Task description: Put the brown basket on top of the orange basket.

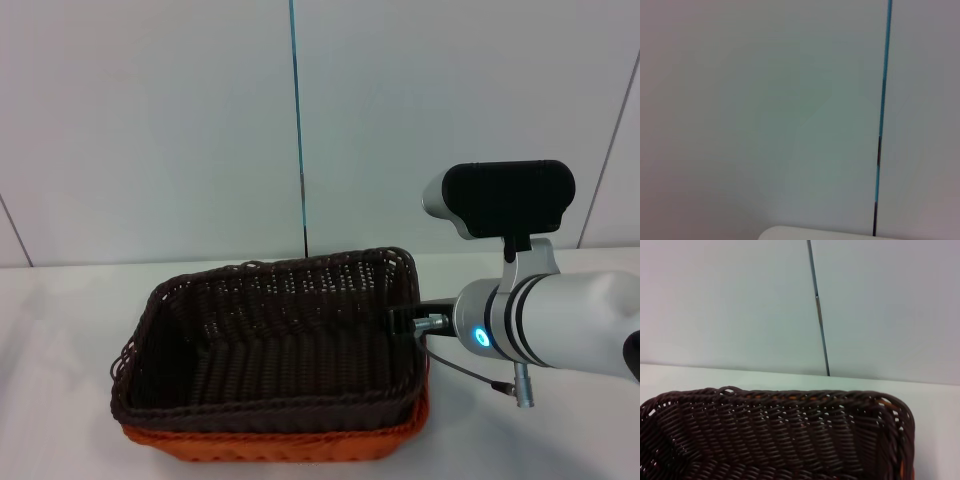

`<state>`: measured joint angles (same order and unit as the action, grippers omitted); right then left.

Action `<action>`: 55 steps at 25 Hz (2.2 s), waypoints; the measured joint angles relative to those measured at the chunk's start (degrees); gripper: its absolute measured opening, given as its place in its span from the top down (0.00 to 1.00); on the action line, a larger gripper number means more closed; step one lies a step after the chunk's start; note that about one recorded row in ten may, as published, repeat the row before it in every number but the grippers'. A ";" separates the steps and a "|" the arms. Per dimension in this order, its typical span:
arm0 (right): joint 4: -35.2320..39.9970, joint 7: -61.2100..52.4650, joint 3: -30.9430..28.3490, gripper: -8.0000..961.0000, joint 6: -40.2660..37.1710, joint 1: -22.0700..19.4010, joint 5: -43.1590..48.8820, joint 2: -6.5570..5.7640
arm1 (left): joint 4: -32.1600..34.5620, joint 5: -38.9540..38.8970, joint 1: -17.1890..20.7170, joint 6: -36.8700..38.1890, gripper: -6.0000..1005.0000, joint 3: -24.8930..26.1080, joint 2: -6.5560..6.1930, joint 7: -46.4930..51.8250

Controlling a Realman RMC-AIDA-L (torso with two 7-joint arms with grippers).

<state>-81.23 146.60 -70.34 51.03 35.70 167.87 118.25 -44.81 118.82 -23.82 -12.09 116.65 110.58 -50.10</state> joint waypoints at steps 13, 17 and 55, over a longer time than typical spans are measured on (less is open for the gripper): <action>-5.37 3.80 -1.91 0.21 5.35 -2.04 0.00 -0.11 | -1.49 0.00 0.56 -3.03 0.09 4.08 0.68 0.06; -7.82 6.42 -5.76 0.08 6.05 -4.16 0.02 -0.21 | -4.04 0.00 1.25 -3.45 0.09 4.62 1.93 0.03; 18.93 15.41 -15.96 0.01 -59.24 -18.95 0.00 0.74 | -12.43 0.01 4.69 0.51 0.09 9.60 11.85 -1.60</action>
<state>-62.30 162.01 -86.30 -8.21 16.75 167.87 118.99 -57.24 118.83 -19.13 -11.57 126.25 122.43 -51.70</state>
